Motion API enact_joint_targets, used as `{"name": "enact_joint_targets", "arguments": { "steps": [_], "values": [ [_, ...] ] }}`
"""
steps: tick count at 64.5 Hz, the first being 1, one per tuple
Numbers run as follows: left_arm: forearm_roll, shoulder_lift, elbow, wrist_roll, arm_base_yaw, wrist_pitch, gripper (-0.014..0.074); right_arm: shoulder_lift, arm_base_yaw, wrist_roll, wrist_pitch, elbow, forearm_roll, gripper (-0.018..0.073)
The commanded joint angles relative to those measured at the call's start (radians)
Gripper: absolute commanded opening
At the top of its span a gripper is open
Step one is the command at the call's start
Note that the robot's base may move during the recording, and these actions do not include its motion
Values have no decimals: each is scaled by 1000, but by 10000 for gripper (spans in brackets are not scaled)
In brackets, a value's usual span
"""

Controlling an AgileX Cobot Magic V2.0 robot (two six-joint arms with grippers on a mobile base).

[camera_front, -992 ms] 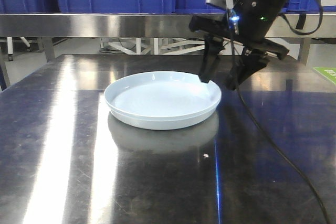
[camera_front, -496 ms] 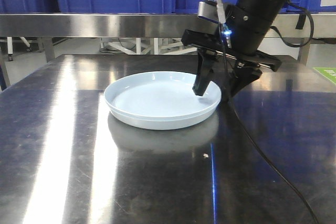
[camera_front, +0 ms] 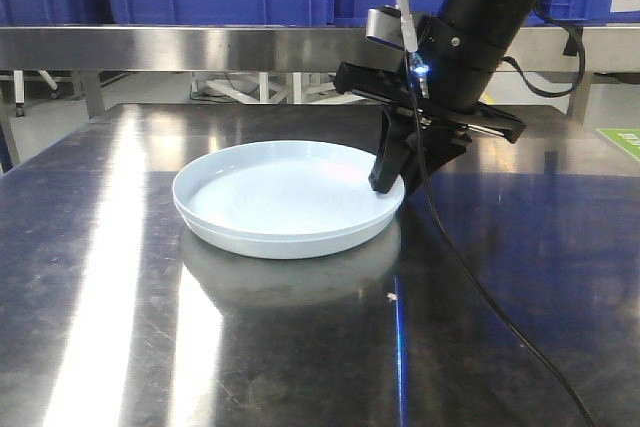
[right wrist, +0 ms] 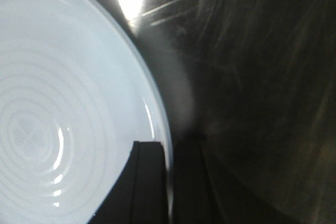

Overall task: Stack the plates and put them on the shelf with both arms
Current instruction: 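Grasp the rim of the stacked plates with the right gripper and lift, then hold the plate stack up while the base drives to the bin shelf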

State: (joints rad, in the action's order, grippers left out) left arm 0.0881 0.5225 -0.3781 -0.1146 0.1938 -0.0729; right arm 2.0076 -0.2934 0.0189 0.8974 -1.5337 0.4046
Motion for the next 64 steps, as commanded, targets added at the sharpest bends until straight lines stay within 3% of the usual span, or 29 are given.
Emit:
{"name": "enact_joint_targets", "arguments": {
  "steps": [1,20,32,64],
  "values": [
    [2,0,-38,3,-3,93,83,-80,-4,1,-17,-33,17,52],
    [2,0,-38,3,-3,93,82,-216,4,12,-105,-41,5,52],
    [2,0,-38,3,-3,93,82,-328,27,18,-267,29,-68,52],
    [2,0,-38,3,-3,93,82,-806,210,138,-863,611,-124,52]
  ]
}}
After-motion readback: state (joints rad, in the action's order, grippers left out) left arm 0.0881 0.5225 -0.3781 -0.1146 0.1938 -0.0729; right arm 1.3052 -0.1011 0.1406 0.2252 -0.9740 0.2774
